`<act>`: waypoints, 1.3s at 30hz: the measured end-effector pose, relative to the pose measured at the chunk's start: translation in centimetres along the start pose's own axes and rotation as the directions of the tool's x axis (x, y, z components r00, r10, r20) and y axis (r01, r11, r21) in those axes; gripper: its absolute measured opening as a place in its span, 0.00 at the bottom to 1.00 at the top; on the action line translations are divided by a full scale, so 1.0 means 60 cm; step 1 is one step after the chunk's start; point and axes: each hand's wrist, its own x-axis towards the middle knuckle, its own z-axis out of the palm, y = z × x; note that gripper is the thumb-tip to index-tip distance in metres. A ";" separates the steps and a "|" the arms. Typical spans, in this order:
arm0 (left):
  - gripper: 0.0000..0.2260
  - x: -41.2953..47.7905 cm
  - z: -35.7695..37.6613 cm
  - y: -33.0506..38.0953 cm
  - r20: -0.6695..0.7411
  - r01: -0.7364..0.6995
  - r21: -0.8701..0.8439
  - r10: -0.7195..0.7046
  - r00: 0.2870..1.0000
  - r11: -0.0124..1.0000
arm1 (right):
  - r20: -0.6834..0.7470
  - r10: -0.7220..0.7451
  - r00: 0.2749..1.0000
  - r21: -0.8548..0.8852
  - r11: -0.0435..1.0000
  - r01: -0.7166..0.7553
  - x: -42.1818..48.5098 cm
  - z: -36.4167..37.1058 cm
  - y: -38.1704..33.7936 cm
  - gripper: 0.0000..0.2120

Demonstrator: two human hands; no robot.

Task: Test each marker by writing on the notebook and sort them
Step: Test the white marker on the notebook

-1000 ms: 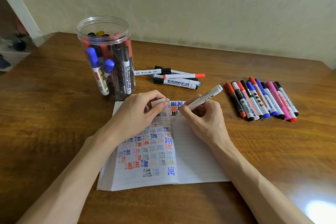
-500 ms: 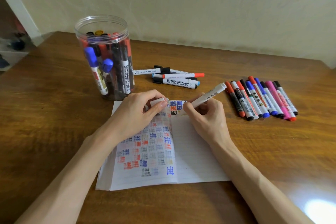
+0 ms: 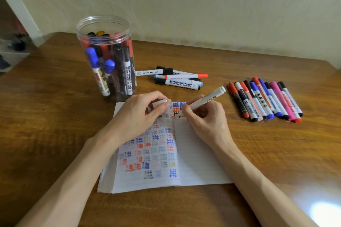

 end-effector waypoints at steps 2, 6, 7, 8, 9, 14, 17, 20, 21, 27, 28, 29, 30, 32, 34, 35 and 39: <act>0.11 0.000 0.000 0.000 0.002 0.000 0.004 0.000 1.000 1.000 | 0.000 -0.005 1.000 -0.001 1.000 0.005 0.000 0.001 -0.001 0.10; 0.10 0.001 0.000 -0.001 0.000 -0.005 0.006 0.005 1.000 1.000 | 0.013 -0.005 1.000 0.011 1.000 0.005 -0.001 0.000 -0.003 0.11; 0.10 0.001 0.000 -0.001 0.000 -0.006 0.004 0.006 1.000 1.000 | 0.019 -0.001 1.000 0.012 1.000 0.001 -0.001 -0.001 -0.003 0.12; 0.10 0.000 0.000 -0.001 0.000 -0.007 0.003 0.007 1.000 1.000 | 0.025 0.003 1.000 0.012 1.000 -0.003 -0.001 -0.001 -0.003 0.11; 0.10 0.000 0.000 -0.002 0.000 -0.007 0.004 0.007 1.000 1.000 | 0.031 0.008 0.999 0.011 1.000 -0.008 -0.001 -0.002 -0.004 0.11; 0.11 0.001 0.000 -0.001 0.000 -0.013 -0.008 0.013 1.000 1.000 | -0.015 0.062 0.998 0.042 0.997 -0.061 0.001 -0.004 0.001 0.09; 0.11 0.000 -0.001 0.000 -0.005 -0.017 -0.015 0.017 1.000 1.000 | -0.016 0.060 0.998 0.042 0.997 -0.060 0.001 -0.003 0.001 0.10; 0.11 0.000 -0.001 0.001 -0.007 -0.017 -0.017 0.017 1.000 1.000 | -0.009 0.024 1.000 0.020 1.000 -0.024 0.000 -0.002 -0.001 0.10; 0.11 0.000 -0.001 0.001 -0.004 -0.015 -0.011 0.015 1.000 1.000 | -0.005 0.019 1.000 0.014 1.000 -0.019 0.000 -0.002 -0.001 0.10; 0.12 0.000 -0.001 0.000 -0.005 -0.007 -0.005 0.007 1.000 1.000 | 0.003 0.035 0.999 0.021 0.999 -0.035 0.000 -0.003 -0.002 0.10; 0.12 0.000 -0.001 0.001 -0.009 -0.008 -0.008 0.008 1.000 1.000 | -0.011 0.043 0.999 0.030 0.999 -0.043 0.000 -0.004 -0.002 0.11; 0.12 0.000 -0.001 0.001 -0.010 -0.008 -0.012 0.008 1.000 1.000 | -0.028 0.052 0.998 0.035 0.998 -0.051 0.001 -0.004 -0.001 0.11; 0.13 0.000 -0.002 0.002 -0.008 -0.005 -0.015 0.005 1.000 1.000 | -0.043 0.061 0.997 0.035 0.998 -0.059 0.001 -0.005 -0.001 0.11; 0.13 -0.001 -0.002 0.003 0.000 -0.003 -0.017 0.003 1.000 1.000 | -0.053 0.064 0.997 0.020 0.998 -0.063 0.001 -0.005 0.001 0.11; 0.14 -0.001 -0.002 0.003 -0.003 -0.012 -0.018 0.012 1.000 1.000 | -0.048 0.055 0.997 0.007 0.998 -0.055 0.000 -0.004 0.002 0.10; 0.14 -0.002 -0.002 0.003 -0.004 -0.017 -0.020 0.017 1.000 1.000 | -0.045 0.050 0.998 0.008 0.999 -0.050 -0.001 -0.003 0.002 0.09; 0.14 0.000 0.000 0.001 -0.001 -0.037 -0.037 0.037 0.999 0.999 | -0.003 0.043 0.999 0.009 0.999 -0.043 -0.001 -0.005 0.001 0.09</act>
